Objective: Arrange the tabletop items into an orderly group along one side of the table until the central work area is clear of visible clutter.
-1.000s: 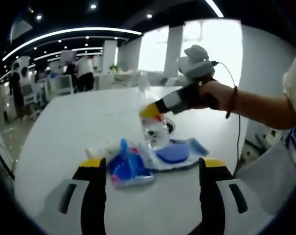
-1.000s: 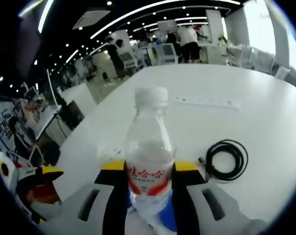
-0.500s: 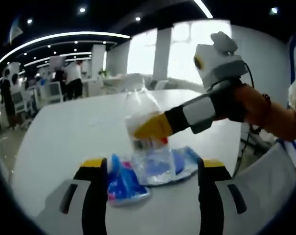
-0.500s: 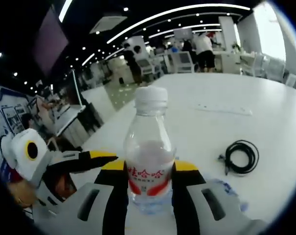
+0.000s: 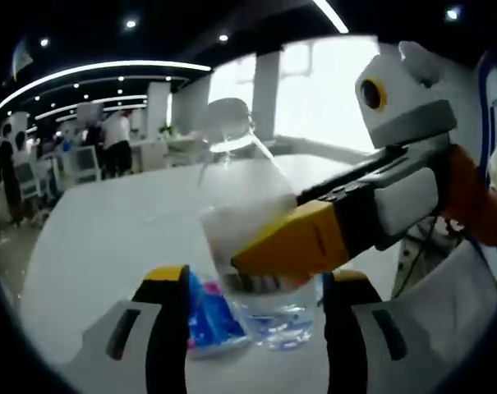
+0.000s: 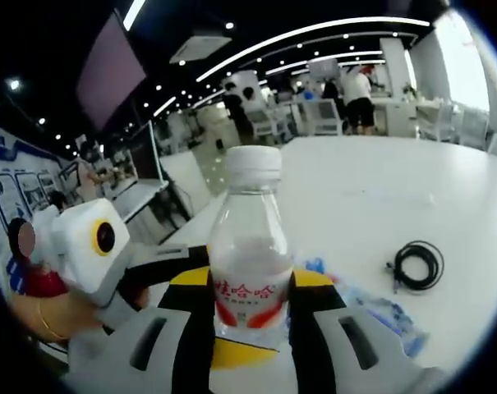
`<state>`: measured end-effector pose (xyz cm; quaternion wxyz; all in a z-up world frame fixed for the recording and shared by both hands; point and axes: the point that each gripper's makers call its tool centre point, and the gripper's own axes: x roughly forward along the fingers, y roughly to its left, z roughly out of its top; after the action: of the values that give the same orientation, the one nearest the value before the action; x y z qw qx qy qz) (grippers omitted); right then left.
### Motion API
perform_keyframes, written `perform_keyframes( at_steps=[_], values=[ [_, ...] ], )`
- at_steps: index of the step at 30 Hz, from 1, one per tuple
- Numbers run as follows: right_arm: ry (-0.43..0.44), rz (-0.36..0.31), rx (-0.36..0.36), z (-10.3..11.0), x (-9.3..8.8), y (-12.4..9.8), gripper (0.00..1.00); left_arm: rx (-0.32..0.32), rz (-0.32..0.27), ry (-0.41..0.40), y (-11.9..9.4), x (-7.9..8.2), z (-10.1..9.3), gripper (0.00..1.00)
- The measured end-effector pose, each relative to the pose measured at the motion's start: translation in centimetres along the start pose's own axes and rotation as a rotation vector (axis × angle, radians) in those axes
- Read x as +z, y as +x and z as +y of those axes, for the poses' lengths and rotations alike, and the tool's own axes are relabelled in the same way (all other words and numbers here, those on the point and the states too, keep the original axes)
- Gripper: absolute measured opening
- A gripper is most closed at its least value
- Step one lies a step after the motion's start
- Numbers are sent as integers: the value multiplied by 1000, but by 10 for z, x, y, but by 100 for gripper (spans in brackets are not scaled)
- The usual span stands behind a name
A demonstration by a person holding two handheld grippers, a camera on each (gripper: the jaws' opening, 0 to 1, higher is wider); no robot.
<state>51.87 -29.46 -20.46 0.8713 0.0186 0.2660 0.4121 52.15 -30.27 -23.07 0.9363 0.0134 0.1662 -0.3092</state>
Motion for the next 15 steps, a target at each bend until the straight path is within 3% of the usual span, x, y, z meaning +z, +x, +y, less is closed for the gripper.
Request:
perform_keyframes(
  at_steps=[5,15],
  values=[
    [-21,-12,-3,4,1,-2,34,-68,-5,-21,-2,0,-12,46],
    [-60,-15,20,12,3,-12,36,-143,-33,1,-11,6,-19,41]
  ],
)
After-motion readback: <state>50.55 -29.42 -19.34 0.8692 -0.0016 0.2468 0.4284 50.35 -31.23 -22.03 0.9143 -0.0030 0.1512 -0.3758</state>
